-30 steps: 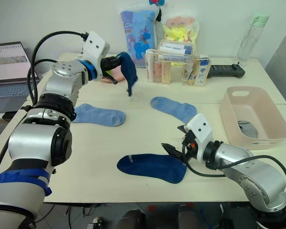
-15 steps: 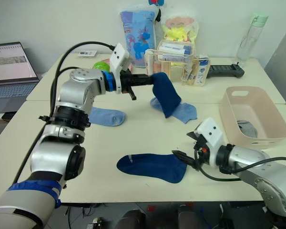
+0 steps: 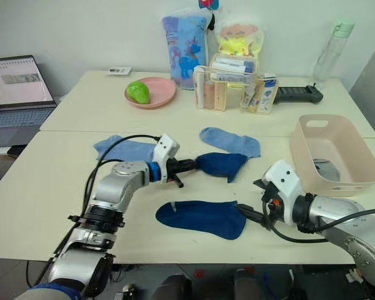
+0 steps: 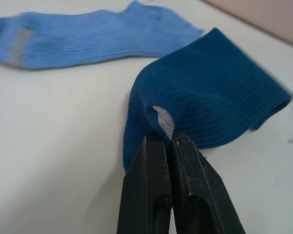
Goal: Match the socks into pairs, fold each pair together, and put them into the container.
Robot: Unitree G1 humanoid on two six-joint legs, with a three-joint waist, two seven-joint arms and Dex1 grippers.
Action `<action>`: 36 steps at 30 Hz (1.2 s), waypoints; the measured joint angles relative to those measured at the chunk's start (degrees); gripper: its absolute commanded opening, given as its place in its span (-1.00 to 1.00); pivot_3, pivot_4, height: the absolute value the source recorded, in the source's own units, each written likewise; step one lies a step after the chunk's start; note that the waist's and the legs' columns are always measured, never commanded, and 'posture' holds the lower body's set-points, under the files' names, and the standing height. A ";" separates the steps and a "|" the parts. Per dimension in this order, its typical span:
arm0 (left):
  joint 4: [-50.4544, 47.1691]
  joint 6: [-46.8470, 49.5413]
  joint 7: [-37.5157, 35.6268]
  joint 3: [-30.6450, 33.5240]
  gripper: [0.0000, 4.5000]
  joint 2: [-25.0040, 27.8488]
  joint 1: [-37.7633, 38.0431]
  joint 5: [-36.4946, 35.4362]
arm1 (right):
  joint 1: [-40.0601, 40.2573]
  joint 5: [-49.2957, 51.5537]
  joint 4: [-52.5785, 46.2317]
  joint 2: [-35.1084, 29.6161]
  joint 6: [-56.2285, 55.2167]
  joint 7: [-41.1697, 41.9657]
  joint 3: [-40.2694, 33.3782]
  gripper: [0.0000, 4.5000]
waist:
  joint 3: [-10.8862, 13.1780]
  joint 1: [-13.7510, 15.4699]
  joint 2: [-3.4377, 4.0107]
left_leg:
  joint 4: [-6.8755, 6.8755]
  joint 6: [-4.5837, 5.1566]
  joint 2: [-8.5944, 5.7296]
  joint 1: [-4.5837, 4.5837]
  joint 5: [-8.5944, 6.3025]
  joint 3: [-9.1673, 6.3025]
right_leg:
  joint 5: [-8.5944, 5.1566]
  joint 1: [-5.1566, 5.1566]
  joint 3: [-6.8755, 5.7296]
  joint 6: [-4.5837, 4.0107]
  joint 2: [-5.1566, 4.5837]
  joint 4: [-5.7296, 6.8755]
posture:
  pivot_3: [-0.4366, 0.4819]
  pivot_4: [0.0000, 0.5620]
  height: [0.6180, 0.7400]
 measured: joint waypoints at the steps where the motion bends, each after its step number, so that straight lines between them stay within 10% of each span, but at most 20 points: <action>1: 0.40 -0.97 0.30 0.14 -0.99 0.91 0.01 0.59 | -0.16 -0.03 0.00 0.06 -0.11 -0.01 0.29 1.00 | 0.00 0.01 0.00 | 0.00 0.02 0.00 0.00 -0.01 0.00 | 0.00 0.00 -0.01 0.00 0.00 0.00 | -0.05 -0.47 0.39; 29: -5.25 -2.19 -10.32 -0.29 -0.99 11.55 7.69 -2.86 | -8.13 -16.41 3.72 9.32 -5.75 -7.95 15.20 1.00 | -0.02 -0.13 0.01 | -0.01 0.10 0.02 0.02 -0.06 -0.06 | 0.00 -0.01 -0.06 0.00 0.01 0.01 | -0.05 -0.47 0.39; 36: -6.41 -1.05 -8.09 -1.53 -0.16 11.87 7.26 -1.49 | -4.41 -19.81 5.13 6.62 -10.88 -3.58 15.15 1.00 | -0.02 -0.04 0.01 | 0.00 0.13 0.01 0.00 -0.08 -0.07 | 0.00 -0.01 -0.06 0.00 0.00 0.00 | -0.05 -0.47 0.39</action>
